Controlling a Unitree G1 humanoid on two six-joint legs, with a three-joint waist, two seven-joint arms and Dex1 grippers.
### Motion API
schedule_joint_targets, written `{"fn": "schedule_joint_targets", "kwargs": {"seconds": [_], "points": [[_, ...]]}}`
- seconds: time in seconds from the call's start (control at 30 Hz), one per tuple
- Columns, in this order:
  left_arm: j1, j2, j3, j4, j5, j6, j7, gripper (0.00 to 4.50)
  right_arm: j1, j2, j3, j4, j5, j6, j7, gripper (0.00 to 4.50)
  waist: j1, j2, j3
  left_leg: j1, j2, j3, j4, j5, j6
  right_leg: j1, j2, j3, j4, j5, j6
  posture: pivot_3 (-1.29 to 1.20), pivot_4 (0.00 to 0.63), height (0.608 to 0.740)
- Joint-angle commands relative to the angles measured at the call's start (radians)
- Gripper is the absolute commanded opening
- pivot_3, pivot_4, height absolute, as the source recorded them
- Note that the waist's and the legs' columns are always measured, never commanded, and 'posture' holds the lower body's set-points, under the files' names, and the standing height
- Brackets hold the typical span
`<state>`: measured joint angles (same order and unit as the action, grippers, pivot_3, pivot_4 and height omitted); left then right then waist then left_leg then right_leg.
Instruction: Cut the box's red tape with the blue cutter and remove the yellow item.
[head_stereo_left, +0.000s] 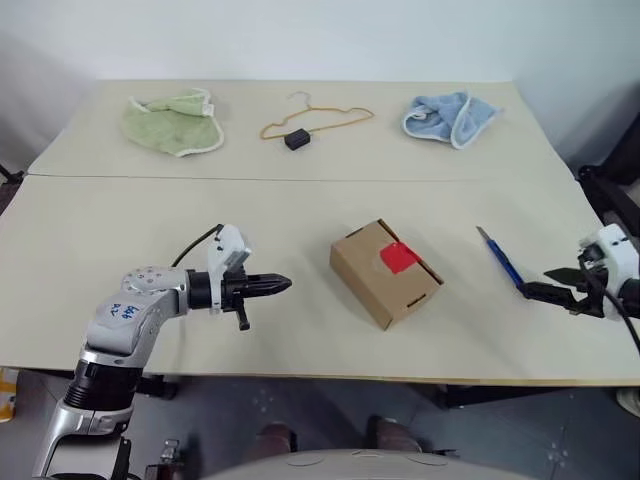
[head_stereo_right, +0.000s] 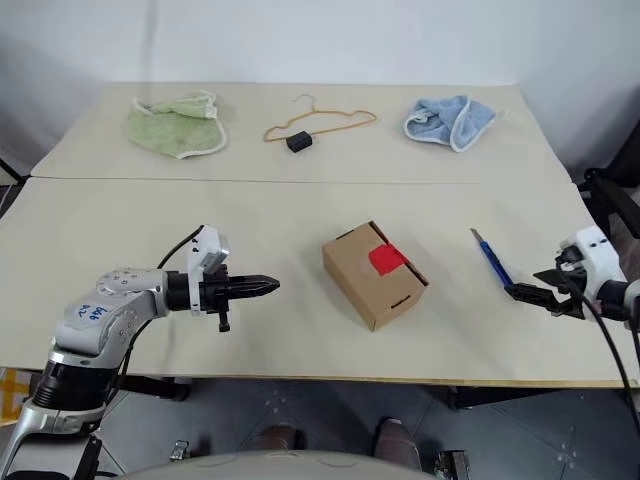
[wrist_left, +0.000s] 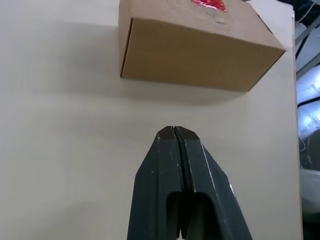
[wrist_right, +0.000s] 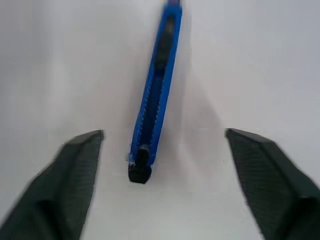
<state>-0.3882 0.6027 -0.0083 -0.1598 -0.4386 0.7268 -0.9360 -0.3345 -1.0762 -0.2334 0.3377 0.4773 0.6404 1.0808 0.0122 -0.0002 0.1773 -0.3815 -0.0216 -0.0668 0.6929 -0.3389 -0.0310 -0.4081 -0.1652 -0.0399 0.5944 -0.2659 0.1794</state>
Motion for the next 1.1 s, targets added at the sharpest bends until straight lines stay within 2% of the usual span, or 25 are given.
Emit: {"fn": "schedule_joint_targets", "kwargs": {"seconds": [0.03,0.13,0.3,0.43,0.53,0.67,0.87,1.1], "points": [[0.018,-0.025,-0.018,-0.052,-0.008,0.047,0.063,0.00,0.006,-0.001,-0.047,-0.164,0.073,0.016,0.062,4.22,-0.009,0.000,0.000,0.000,0.000,0.000,0.000,0.000,0.000,0.000,0.000,0.000,0.000,0.000,0.000,0.00,0.150,0.740],[0.010,-0.087,-0.051,-0.044,0.010,0.083,0.145,0.00,-0.015,0.093,-0.009,-0.243,0.043,-0.012,-0.037,3.25,-0.012,-0.001,0.000,0.002,0.000,0.000,0.000,0.000,0.000,0.002,0.000,0.000,0.000,0.000,0.000,0.00,0.150,0.740],[-0.027,-0.192,-0.109,-0.021,0.038,0.071,0.231,0.00,-0.078,0.291,0.091,-0.249,-0.125,-0.164,-0.268,1.50,-0.011,-0.001,0.000,0.010,0.000,0.000,-0.002,0.000,0.000,0.010,0.000,0.001,-0.001,0.000,0.000,0.00,0.150,0.740],[-0.068,-0.262,-0.130,0.032,0.058,0.077,0.294,0.00,-0.078,0.384,0.207,-0.309,-0.181,-0.185,-0.284,0.16,-0.006,-0.001,0.000,0.010,0.000,0.000,-0.002,0.000,0.000,0.010,0.000,0.001,-0.002,0.000,0.000,0.00,0.150,0.740],[-0.089,-0.277,-0.158,0.050,0.077,0.080,0.304,0.00,-0.061,0.444,0.272,-0.447,-0.129,-0.098,-0.269,0.07,-0.011,-0.001,0.000,0.011,0.000,0.000,-0.004,0.000,0.000,0.010,0.000,0.001,-0.003,0.000,0.000,0.00,0.150,0.740],[-0.092,-0.262,-0.157,0.039,0.081,0.102,0.308,0.00,-0.032,0.450,0.330,-0.608,-0.085,0.071,-0.274,0.07,-0.011,-0.001,0.000,0.011,0.000,0.000,-0.005,0.000,0.000,0.010,0.000,0.001,-0.003,0.000,0.000,0.00,0.150,0.740],[-0.031,-0.148,-0.117,-0.064,0.042,0.190,0.269,0.00,0.016,0.469,0.385,-0.772,-0.083,0.247,-0.347,0.07,-0.015,-0.001,0.000,0.012,0.000,0.000,-0.007,0.000,0.000,0.010,0.000,0.001,-0.003,-0.001,-0.001,0.00,0.150,0.740],[0.046,-0.044,-0.063,-0.184,-0.013,0.269,0.246,0.00,0.034,0.489,0.429,-0.840,-0.094,0.305,-0.407,0.07,-0.010,-0.001,0.000,0.012,0.000,0.000,-0.008,0.000,0.000,0.008,0.000,0.001,-0.003,-0.001,-0.002,0.00,0.150,0.740]]}}
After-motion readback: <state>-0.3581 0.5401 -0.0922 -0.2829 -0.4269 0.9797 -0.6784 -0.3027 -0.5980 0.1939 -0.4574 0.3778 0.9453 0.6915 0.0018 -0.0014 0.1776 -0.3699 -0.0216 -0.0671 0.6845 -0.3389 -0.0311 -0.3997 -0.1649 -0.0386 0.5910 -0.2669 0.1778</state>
